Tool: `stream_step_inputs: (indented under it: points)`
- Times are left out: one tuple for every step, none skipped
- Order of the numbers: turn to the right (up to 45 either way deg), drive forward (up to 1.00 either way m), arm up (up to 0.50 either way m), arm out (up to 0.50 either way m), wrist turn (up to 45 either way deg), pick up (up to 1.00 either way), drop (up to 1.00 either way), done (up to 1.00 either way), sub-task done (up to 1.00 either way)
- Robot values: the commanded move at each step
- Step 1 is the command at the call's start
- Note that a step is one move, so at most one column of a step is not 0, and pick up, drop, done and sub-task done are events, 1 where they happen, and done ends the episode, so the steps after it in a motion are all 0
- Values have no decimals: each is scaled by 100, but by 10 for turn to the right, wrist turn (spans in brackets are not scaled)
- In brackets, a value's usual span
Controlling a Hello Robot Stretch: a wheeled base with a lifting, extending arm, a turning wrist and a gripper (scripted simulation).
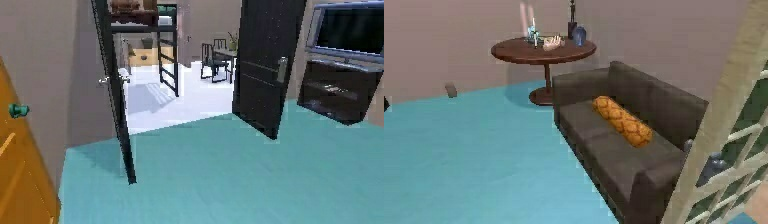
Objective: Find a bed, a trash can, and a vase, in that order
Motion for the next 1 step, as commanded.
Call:
stream_step_inputs:
  points:
    - [0, 100, 0, 0, 0, 0, 0, 0, 0]
